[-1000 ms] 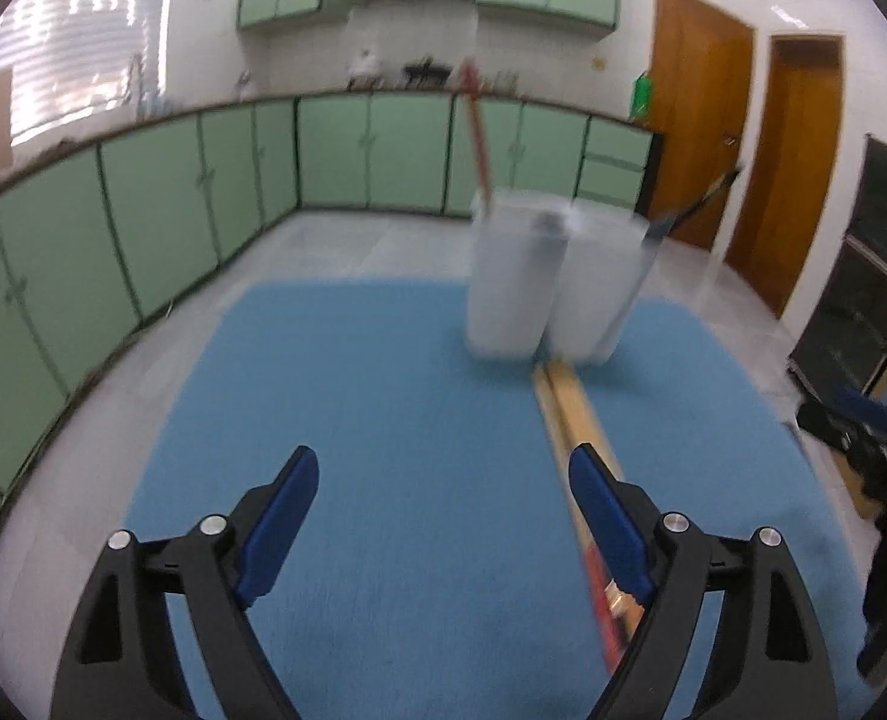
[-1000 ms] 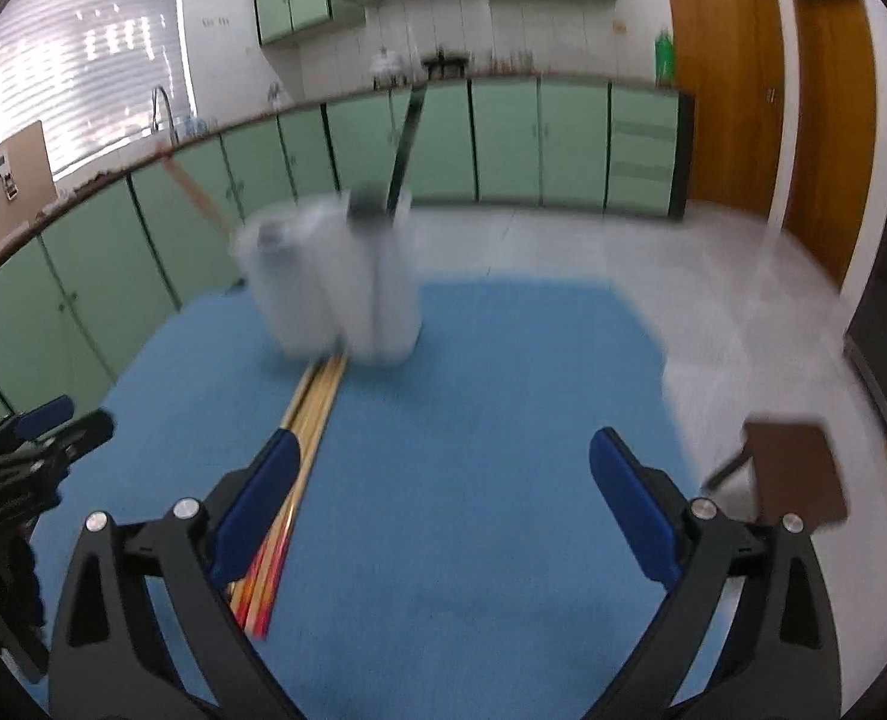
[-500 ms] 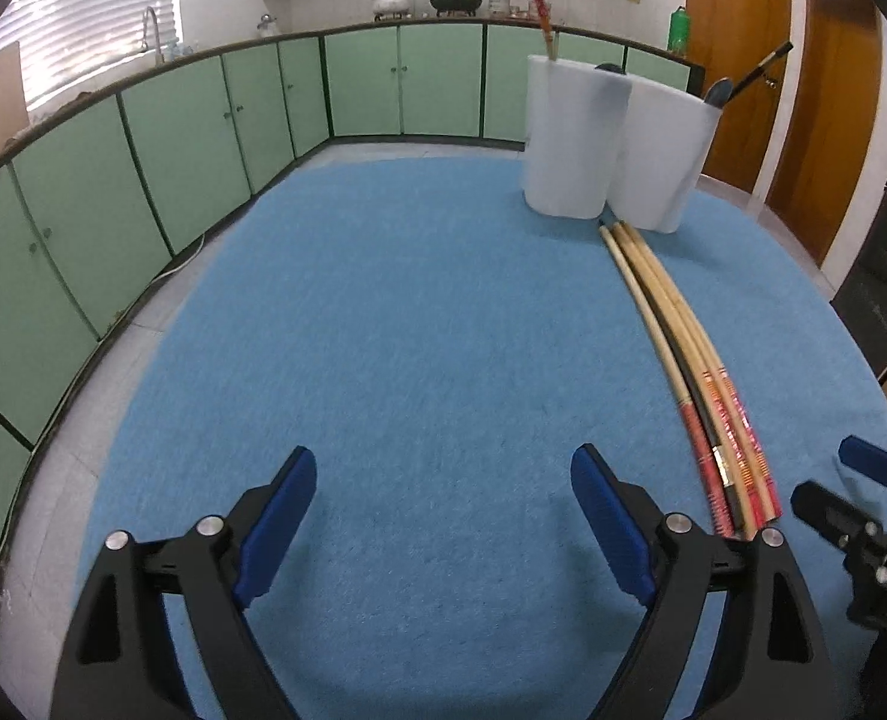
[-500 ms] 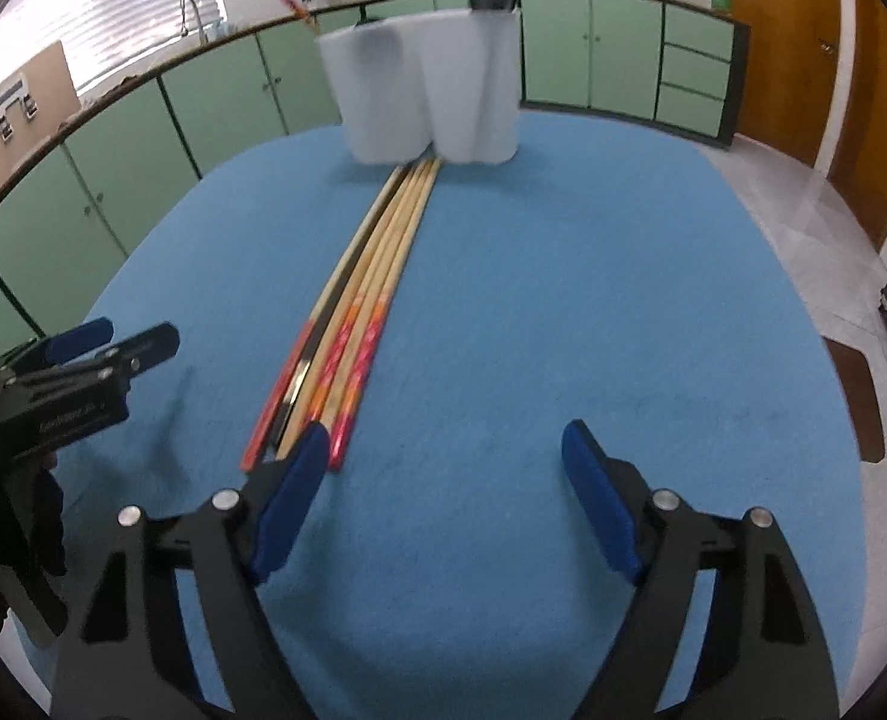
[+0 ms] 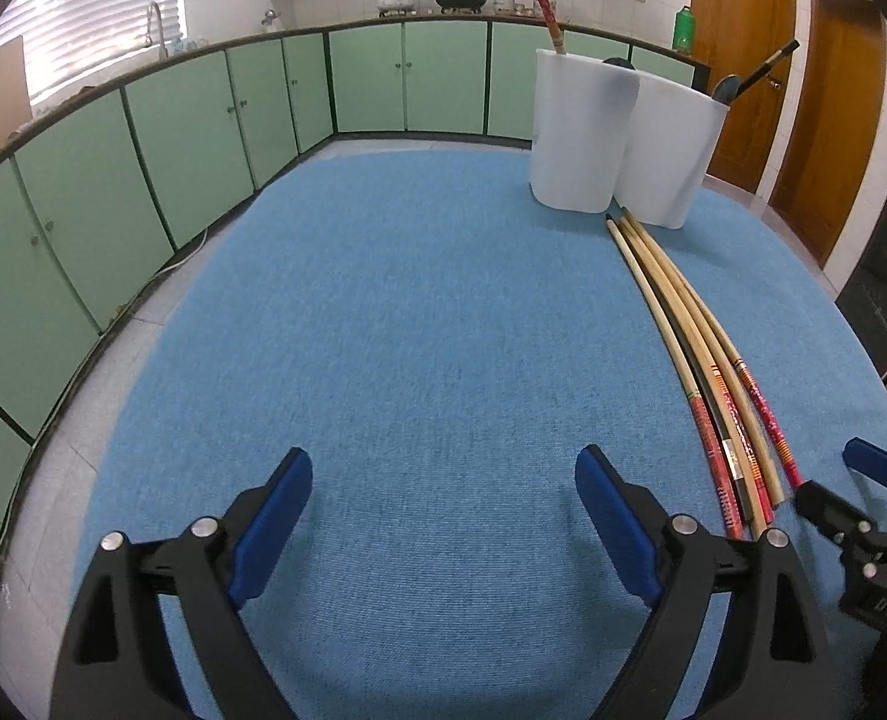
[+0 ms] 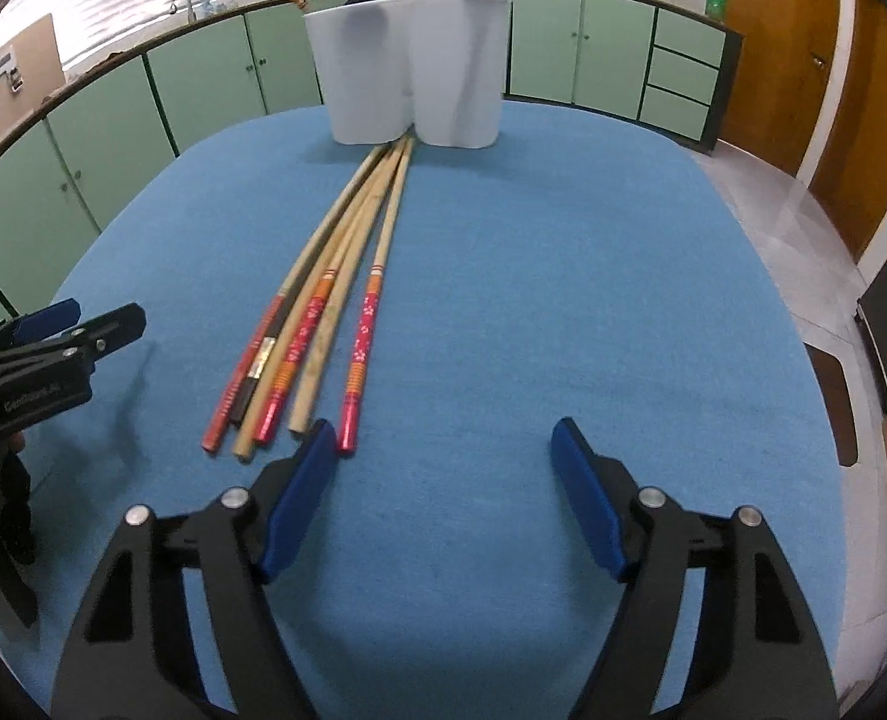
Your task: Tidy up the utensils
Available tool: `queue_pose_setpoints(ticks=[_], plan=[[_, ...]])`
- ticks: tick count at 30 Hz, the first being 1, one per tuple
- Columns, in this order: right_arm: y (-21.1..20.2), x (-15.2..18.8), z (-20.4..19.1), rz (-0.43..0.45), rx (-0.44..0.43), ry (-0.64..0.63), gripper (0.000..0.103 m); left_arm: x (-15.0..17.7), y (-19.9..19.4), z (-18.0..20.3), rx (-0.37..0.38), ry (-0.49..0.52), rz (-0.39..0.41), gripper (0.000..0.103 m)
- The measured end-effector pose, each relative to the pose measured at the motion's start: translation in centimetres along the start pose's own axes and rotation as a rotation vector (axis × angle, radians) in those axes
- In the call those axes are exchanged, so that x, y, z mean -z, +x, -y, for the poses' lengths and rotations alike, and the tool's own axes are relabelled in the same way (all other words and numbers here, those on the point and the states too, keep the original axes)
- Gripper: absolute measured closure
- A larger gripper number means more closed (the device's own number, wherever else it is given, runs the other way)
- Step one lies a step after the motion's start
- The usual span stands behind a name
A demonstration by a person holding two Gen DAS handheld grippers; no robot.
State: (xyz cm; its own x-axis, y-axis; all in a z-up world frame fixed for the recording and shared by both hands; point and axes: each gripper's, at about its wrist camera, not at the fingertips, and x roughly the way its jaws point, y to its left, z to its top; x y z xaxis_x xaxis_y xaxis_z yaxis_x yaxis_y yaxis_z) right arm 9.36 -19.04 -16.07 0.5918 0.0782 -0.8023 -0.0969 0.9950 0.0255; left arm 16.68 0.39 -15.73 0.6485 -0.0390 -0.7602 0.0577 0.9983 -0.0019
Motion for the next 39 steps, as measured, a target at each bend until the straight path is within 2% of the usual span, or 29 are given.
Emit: queue_pose_setpoints(ticks=[3,6,9,11,12,15,21,24,28,35,39], plan=[[-0.2,0.3,0.0,0.008,-0.027,0.000,0.039,0.0,0.1,0.4,-0.008,0.007,-0.001,0.015],[-0.2,0.2,-0.4,0.011,-0.052,-0.002,0.054,0.0,0.0,0.5,-0.012,0.012,0.001,0.015],[-0.1,0.0,-0.9,0.015,-0.071,-0.008,0.073,0.1,-0.1,0.7,-0.015,0.016,0.002,0.014],[-0.1,0.0,-0.9,0.018,-0.093,-0.008,0.093,0.2,-0.1,0.9,-0.013,0.020,0.001,0.014],[-0.1,0.1,-0.8,0.017,-0.108,-0.006,0.098,0.2,-0.1,1.0,-0.010,0.023,-0.001,0.014],[-0.2,0.1,-0.6,0.017,-0.130,0.004,0.098,0.4,-0.3,1.6,0.009,0.033,-0.005,0.014],[-0.5,0.5,1.5,0.025,-0.070,0.056,0.098,0.7,-1.1,3.7,0.093,0.067,-0.015,0.014],[-0.6,0.6,2.6,0.027,-0.061,0.074,0.098,1.2,-1.5,5.1,0.138,0.092,-0.026,0.013],[-0.5,0.8,3.2,0.029,-0.073,0.091,0.098,1.9,-1.3,6.4,0.155,0.117,-0.054,0.013],[-0.7,1.1,3.3,0.032,-0.079,0.093,0.098,2.4,-0.8,6.8,0.106,0.141,-0.072,0.013],[-0.8,1.1,3.1,0.030,-0.075,0.078,0.098,2.3,-0.7,5.2,0.057,0.092,-0.065,0.013]])
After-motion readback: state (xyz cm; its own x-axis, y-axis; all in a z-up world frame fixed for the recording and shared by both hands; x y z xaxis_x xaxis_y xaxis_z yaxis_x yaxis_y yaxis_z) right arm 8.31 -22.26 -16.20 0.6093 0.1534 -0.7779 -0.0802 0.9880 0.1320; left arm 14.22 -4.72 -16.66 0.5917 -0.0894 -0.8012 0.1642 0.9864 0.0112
